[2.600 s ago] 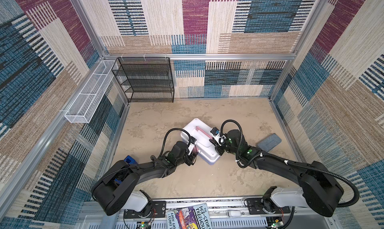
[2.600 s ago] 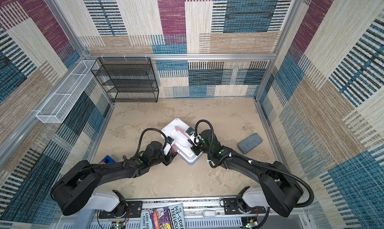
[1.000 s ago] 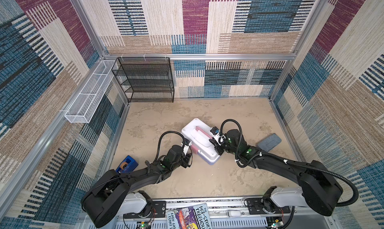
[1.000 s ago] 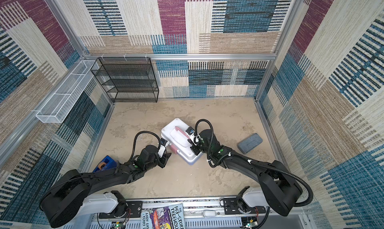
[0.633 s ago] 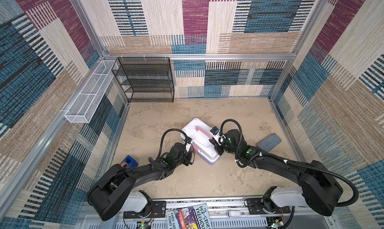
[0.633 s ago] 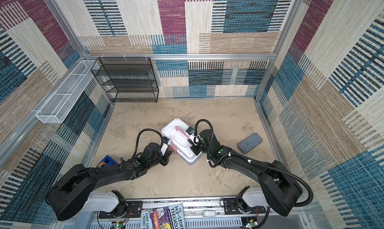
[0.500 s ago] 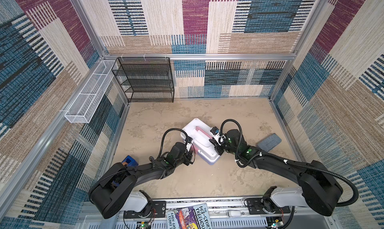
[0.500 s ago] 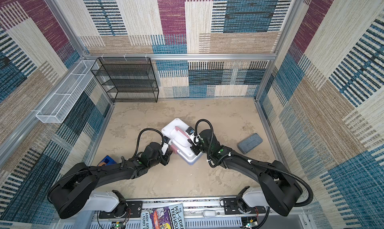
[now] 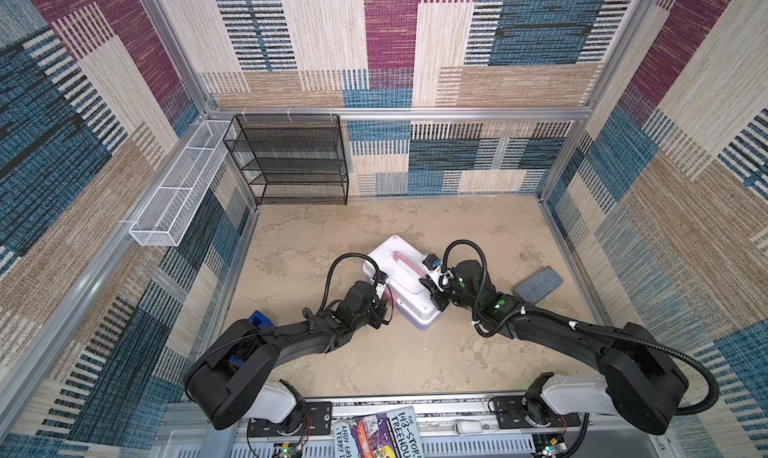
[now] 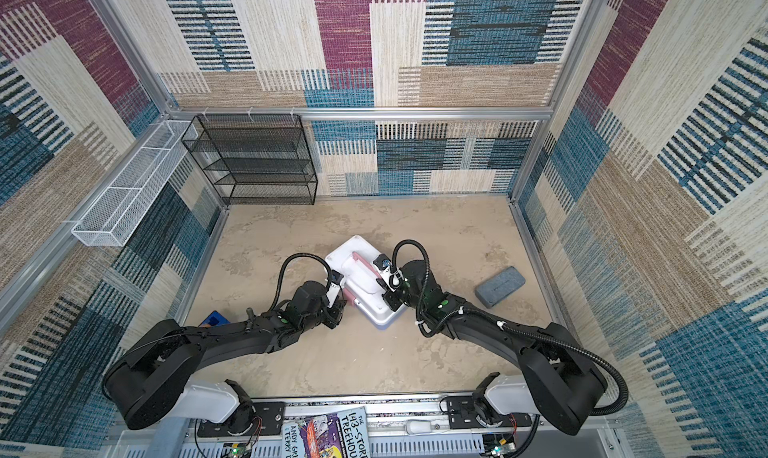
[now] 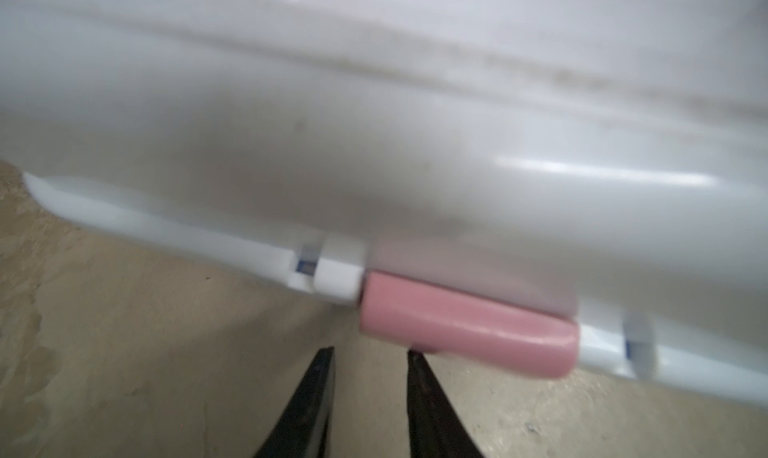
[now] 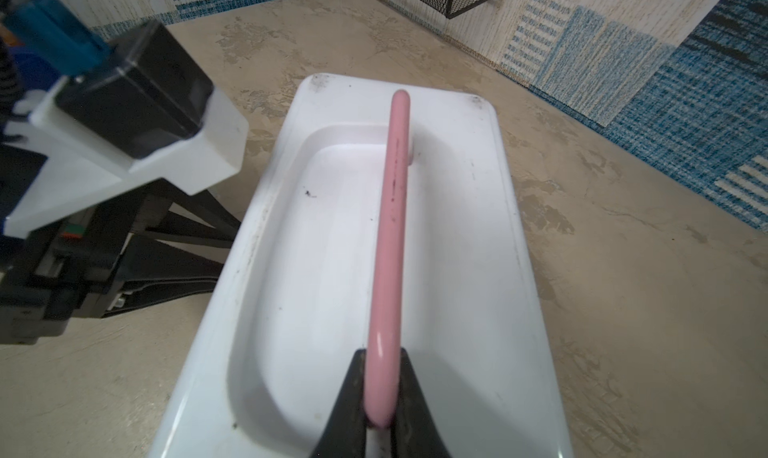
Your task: Pack the tool kit
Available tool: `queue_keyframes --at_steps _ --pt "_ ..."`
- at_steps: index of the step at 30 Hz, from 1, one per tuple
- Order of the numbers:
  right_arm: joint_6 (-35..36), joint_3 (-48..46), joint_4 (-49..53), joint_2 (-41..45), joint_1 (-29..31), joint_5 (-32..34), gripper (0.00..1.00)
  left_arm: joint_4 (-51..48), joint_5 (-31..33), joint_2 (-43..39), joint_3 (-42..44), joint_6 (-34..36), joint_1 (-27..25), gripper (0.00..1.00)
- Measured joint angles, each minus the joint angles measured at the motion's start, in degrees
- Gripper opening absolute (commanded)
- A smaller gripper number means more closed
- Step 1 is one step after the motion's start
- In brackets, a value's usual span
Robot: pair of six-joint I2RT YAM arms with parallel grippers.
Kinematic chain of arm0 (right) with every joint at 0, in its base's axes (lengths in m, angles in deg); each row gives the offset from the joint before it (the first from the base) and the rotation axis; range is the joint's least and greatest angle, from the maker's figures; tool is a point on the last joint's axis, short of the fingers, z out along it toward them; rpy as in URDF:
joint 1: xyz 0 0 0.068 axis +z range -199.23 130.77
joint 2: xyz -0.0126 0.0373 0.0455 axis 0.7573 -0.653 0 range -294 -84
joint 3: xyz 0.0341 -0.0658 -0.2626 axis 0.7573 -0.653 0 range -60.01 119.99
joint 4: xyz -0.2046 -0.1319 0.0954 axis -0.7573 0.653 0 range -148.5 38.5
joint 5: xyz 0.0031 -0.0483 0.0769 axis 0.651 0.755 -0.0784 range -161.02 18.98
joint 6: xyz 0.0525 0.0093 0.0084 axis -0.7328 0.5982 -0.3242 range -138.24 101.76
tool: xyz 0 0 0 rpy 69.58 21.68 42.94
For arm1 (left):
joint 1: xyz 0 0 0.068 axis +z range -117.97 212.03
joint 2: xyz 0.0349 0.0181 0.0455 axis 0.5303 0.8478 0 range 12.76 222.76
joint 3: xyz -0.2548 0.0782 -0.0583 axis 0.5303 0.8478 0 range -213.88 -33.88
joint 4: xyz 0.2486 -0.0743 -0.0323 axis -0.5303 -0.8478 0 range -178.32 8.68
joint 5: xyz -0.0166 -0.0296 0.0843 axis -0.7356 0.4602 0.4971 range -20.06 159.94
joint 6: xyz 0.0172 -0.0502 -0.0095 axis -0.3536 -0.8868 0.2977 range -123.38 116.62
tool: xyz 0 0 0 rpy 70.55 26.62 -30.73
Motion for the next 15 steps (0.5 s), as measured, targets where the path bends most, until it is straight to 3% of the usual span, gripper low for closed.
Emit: queue_keyframes --at_steps 8,15 --pt "-0.24 0.0 -0.13 -0.11 0.0 0.02 0.14 -0.52 -0.02 0.81 -0.94 0.0 0.02 0.33" --pt "-1.33 0.02 0.2 0.22 0.11 -0.04 0.28 0.07 -0.04 -0.61 0.17 -0.07 0.0 0.36"
